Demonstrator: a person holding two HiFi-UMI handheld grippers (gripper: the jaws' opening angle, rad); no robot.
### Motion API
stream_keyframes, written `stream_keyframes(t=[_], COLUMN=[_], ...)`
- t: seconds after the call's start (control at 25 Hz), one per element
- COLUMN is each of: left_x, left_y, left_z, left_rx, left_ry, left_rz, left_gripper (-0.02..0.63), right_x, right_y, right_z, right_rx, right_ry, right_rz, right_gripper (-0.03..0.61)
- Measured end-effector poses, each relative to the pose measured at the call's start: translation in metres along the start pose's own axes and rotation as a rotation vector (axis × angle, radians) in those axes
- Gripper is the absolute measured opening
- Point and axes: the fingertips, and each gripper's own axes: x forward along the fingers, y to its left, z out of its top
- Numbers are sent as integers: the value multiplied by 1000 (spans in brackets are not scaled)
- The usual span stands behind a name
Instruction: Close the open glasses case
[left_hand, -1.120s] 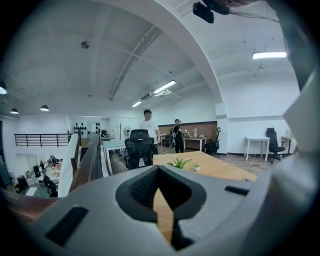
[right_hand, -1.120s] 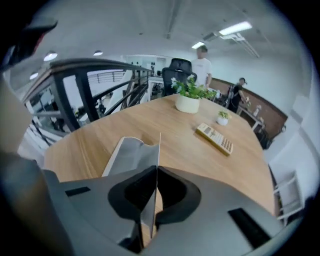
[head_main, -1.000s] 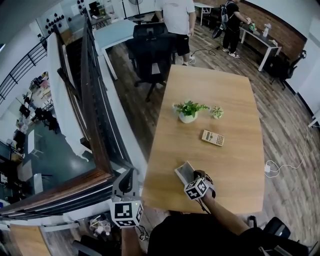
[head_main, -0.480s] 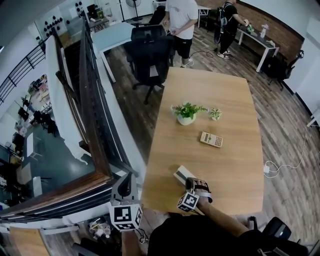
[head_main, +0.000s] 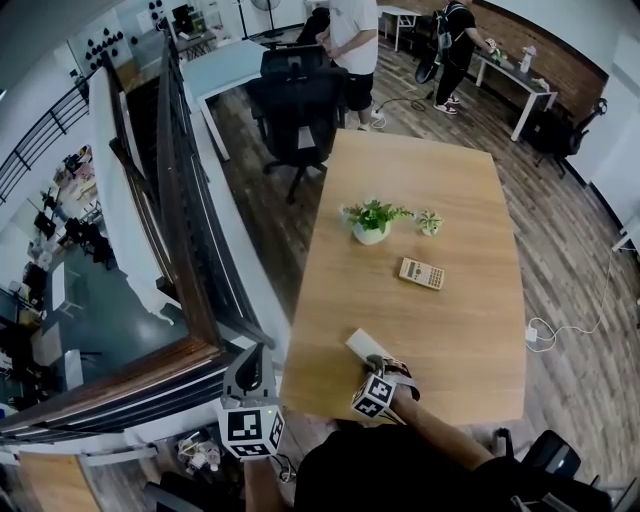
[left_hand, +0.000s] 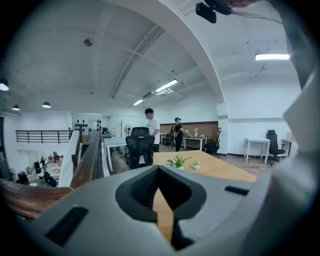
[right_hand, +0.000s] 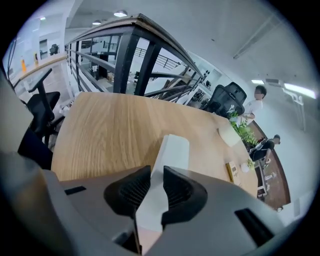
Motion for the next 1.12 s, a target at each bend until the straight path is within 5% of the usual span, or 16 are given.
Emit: stream_keyframes(t=[0.24, 0.44, 0.8, 1.12], left_x=[0, 2, 5, 4], left_y=[-1, -2, -10, -13], left_z=[0, 3, 6, 14], left_rx=[-4, -1, 8, 22], left_ry=[-1, -4, -14, -33], left_rz=[-5, -9, -27, -40], left_gripper=[-3, -3, -3, -2], right_x=[5, 3, 7, -3], right_y=[-6, -18, -10, -14], right_z=[1, 3, 2, 5], right_rx=[101, 290, -51, 19], right_ry=[20, -2, 107, 26], right_rz=[102, 172, 25, 26], right_gripper=[46, 14, 14, 14])
